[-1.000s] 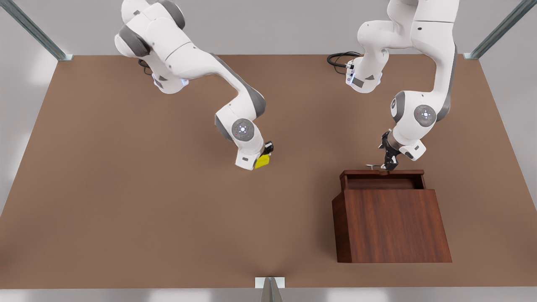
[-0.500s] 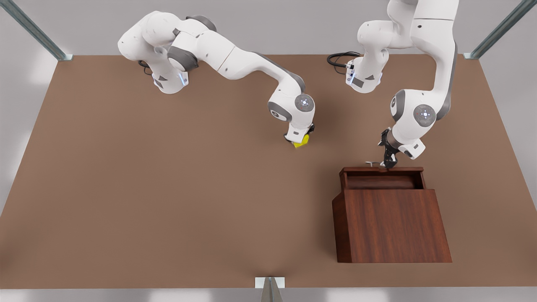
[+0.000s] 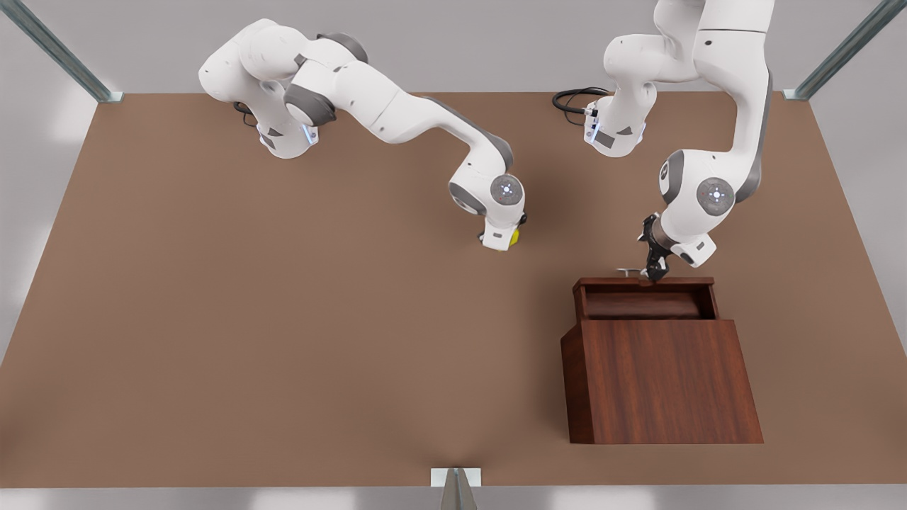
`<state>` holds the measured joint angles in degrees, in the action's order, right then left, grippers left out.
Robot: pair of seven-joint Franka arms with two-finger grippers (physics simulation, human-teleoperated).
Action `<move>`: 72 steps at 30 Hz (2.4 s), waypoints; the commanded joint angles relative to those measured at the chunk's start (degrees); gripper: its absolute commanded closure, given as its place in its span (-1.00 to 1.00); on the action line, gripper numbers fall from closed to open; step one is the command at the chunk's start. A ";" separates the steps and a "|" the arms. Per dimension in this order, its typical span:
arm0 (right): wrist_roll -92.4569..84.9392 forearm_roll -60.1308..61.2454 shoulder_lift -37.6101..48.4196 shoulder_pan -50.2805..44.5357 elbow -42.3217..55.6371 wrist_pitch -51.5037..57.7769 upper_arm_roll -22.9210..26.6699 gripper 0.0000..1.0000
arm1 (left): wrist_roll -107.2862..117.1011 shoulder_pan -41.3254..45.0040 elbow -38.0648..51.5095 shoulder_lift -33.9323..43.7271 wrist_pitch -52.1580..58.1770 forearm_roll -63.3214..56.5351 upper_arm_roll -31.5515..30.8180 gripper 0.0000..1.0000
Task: Open the drawer with left arm, place the square in the middle with right arm, and place the square in the drawer with left arm
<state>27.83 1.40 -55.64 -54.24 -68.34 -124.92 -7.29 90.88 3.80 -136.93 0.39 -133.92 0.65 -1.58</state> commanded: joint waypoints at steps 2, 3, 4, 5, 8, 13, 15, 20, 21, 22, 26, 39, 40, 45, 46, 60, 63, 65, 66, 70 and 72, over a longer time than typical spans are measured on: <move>-2.17 3.26 0.01 -0.17 -0.30 -1.12 0.09 -1.00 | 0.26 -0.11 0.00 0.05 0.15 -0.03 0.00 -1.00; -2.43 3.26 0.10 0.10 -0.30 -1.12 0.09 -1.00 | 0.44 -0.11 0.00 0.14 0.33 -0.03 -0.09 -1.00; -2.26 3.34 0.01 0.10 -0.30 -1.20 0.09 -1.00 | 0.61 -0.11 0.09 0.31 0.59 -0.03 -0.09 -1.00; -2.34 3.26 0.01 0.10 -0.22 -1.21 0.09 -1.00 | 0.62 -0.02 0.09 0.31 0.86 -0.03 -0.09 -1.00; -1.38 3.43 2.03 0.27 0.14 -0.24 0.44 -1.00 | 1.49 0.33 0.09 0.31 1.30 -0.03 -0.27 -1.00; -2.34 3.26 19.08 15.56 0.14 19.52 0.35 -1.00 | 2.20 0.42 0.18 0.84 2.09 -0.03 -0.44 -1.00; -8.41 -7.81 25.76 22.60 -0.22 32.62 0.44 -1.00 | 2.20 0.42 0.27 1.02 2.00 -0.03 -0.44 -1.00; -27.30 -1.84 44.47 49.75 -11.18 46.62 5.53 -1.00 | 2.20 0.42 0.18 0.58 1.03 -0.12 -0.44 -1.00; -29.40 -2.81 49.04 52.30 -19.89 41.26 5.53 -1.00 | 2.20 0.42 0.09 0.67 1.12 -0.12 -0.44 -1.00; -32.66 -4.74 54.14 53.44 -31.66 29.22 5.88 -1.00 | 2.20 0.42 0.09 0.67 1.38 -0.12 -0.44 -1.00; -32.93 -4.74 39.82 55.90 -10.94 40.81 5.89 -1.00 | 2.29 0.42 -0.09 1.02 2.53 -0.12 -0.44 -1.00; -32.67 -4.39 41.58 54.94 -11.73 38.08 5.27 -1.00 | 3.87 1.21 0.09 1.81 5.69 -0.03 -0.62 -1.00; -32.67 -4.39 41.58 54.85 -11.64 38.17 5.18 -1.00 | 3.87 1.21 0.09 1.90 5.69 -0.03 -0.62 -1.00; -32.67 -4.39 41.67 54.85 -11.64 38.34 5.18 -1.00 | 3.87 1.38 0.53 3.04 7.27 0.06 -0.62 -1.00; -32.67 -4.39 41.67 54.85 -11.64 38.34 5.18 -1.00 | 3.96 1.38 1.06 3.56 8.33 0.06 -0.62 -1.00; -32.23 -4.04 43.34 54.85 -11.90 37.91 3.42 -1.00 | -67.24 10.96 51.78 -20.34 36.63 -6.10 -27.86 -1.00; -32.23 -2.11 43.34 55.29 -12.52 37.73 3.60 -1.00 | -73.54 12.81 42.56 -19.46 33.04 -6.80 -27.69 -1.00; -32.23 -2.19 43.87 54.85 -12.61 37.82 3.51 -1.00 | -76.55 13.51 33.41 -19.73 20.55 -7.50 -27.69 -1.00; -32.23 -2.19 44.22 54.77 -12.78 38.08 3.51 -1.00 | -81.47 13.51 32.17 -20.43 18.35 -7.77 -27.51 -1.00; -32.23 -2.19 44.66 54.85 -13.31 38.26 3.51 -1.00 | -87.71 14.04 27.34 -21.04 14.04 -9.26 -27.42 -1.00; -32.23 -2.19 44.75 54.77 -13.31 38.17 3.42 -1.00 | -89.30 14.04 25.41 -20.60 13.60 -9.79 -27.42 -1.00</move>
<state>-4.39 -0.79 -10.90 0.42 -81.65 -86.76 -3.87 1.50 17.84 -113.38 -19.71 -122.92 -8.20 -28.91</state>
